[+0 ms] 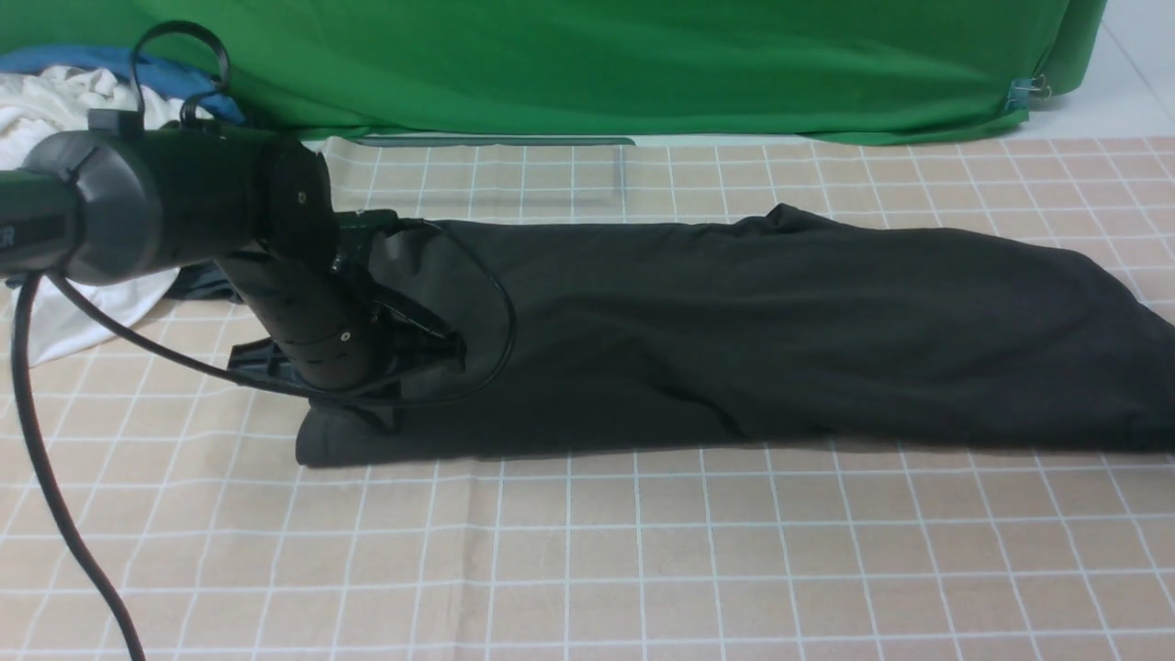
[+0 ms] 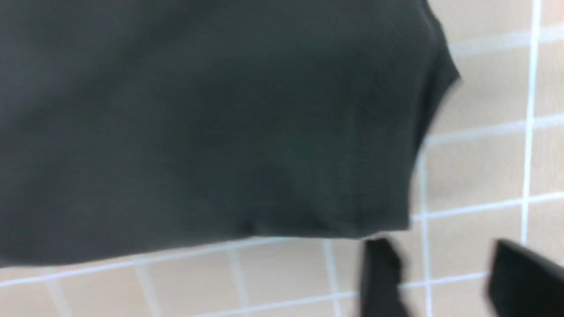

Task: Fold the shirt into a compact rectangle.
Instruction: 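Pull the folded dark garment lengthwise by its ends to straighten it flat on the table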

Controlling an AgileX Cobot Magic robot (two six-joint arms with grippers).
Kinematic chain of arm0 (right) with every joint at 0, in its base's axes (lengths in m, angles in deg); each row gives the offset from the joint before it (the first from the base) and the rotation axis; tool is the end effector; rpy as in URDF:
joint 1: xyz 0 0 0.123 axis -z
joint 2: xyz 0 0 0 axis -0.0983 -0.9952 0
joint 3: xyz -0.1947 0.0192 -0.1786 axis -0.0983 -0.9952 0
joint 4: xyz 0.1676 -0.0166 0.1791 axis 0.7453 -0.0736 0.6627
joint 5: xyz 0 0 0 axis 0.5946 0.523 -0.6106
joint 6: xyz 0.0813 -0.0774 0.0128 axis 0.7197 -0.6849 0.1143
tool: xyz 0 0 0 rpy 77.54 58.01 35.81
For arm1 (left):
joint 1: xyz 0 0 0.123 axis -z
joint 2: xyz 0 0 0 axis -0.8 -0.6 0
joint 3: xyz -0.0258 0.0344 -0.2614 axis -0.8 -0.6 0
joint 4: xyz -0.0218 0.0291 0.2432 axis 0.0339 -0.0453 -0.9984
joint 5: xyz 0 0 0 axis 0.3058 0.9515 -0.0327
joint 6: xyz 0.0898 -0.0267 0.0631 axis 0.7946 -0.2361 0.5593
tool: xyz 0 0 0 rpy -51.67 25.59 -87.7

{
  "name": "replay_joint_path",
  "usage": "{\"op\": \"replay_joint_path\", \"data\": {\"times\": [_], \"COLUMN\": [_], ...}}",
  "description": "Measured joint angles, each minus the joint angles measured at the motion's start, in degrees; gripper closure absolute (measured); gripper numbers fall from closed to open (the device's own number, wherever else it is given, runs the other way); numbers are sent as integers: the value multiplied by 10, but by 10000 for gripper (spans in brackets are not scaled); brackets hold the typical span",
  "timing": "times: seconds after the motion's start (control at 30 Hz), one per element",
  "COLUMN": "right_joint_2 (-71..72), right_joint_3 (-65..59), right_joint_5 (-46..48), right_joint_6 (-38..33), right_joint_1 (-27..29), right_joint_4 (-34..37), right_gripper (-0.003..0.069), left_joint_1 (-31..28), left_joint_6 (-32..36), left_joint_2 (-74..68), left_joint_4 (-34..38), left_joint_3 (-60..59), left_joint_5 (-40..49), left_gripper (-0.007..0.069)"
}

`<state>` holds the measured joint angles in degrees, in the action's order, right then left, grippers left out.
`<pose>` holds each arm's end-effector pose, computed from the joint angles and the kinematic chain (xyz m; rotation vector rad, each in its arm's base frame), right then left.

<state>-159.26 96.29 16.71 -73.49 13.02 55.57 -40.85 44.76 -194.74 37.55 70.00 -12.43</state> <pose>0.3437 -0.1143 0.1779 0.3983 3.0561 0.0053 0.3440 -0.0781 0.1458 -0.0165 2.9355 -0.1093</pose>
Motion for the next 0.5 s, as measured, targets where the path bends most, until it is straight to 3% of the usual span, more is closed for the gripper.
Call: {"op": "replay_joint_path", "data": {"times": [0.07, 0.13, 0.27, 0.43, 0.5], "right_joint_2": [-9, -22, -46, -65, -66], "right_joint_3": [-11, -24, -31, -31, -31], "right_joint_5": [-13, -28, -51, -86, -88], "right_joint_6": [0, -1, -1, -20, -33], "right_joint_1": [5, 6, 6, 6, 6], "right_joint_4": [-1, -1, 6, 35, 39], "right_gripper": [123, 87, 125, 327, 487], "left_joint_1": [-4, -8, -10, -10, -10], "left_joint_6": [1, 9, 16, 16, 16], "left_joint_2": [-1, -1, -1, -1, -1], "left_joint_4": [8, 19, 27, 27, 27], "left_joint_3": [0, 0, 0, 0, 0], "left_joint_5": [0, 0, -1, -2, -2], "left_gripper": [612, 612, 612, 612, 612]}}
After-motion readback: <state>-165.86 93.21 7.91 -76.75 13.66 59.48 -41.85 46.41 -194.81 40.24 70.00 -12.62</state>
